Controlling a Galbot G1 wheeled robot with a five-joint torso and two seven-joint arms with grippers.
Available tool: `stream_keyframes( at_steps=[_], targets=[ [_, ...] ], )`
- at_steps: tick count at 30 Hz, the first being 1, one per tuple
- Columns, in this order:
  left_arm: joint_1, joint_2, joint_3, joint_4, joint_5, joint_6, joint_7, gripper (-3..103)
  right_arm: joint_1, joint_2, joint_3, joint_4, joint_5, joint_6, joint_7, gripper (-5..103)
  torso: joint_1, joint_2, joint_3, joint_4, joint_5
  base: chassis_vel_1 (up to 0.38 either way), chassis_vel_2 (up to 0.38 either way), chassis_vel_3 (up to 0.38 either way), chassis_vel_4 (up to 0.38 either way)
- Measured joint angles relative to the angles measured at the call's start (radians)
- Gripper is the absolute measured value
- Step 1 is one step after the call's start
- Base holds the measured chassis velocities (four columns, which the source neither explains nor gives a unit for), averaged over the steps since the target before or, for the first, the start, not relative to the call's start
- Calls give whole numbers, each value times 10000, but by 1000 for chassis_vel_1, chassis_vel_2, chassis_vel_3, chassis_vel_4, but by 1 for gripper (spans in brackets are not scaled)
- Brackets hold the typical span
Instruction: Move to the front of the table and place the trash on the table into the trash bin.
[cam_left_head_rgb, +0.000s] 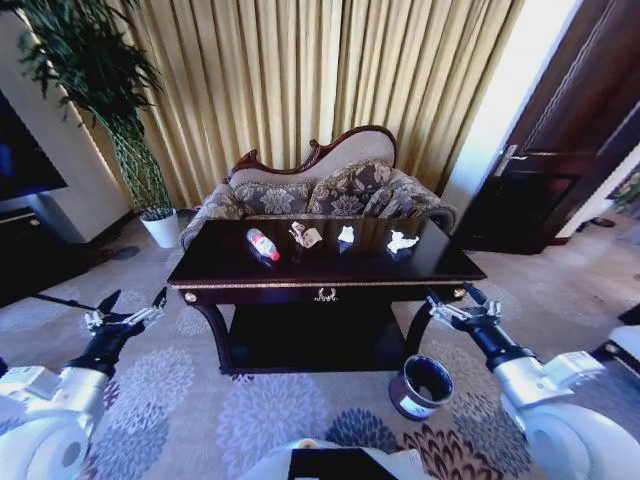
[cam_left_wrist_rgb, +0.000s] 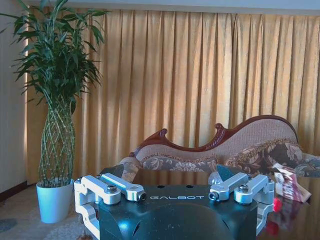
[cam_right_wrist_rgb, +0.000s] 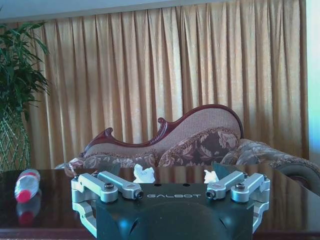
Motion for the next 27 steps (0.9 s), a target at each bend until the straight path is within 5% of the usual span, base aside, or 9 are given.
stream_keyframes(
  at_steps=[16, 19, 27],
  targets=[
    [7, 2, -43, -25, -84, -15, 1, 100, 144, -216, -32, -126, 122, -184, 255, 100, 12, -5, 5, -2, 1, -160, 157, 162, -170],
    [21, -13, -52, -48, -90, -17, 1, 100, 369, -682, 3, -230, 588, -556, 622, 100, 4, -3, 1, -1, 1, 0, 0, 0, 0],
    [64, 16, -170, -245, -187, -13, -8, 100, 1590, -3310, -476, -1862, 3483, -1482, 2236, 100, -8, 4, -1, 1, 3, 14, -7, -6, 11]
  ],
)
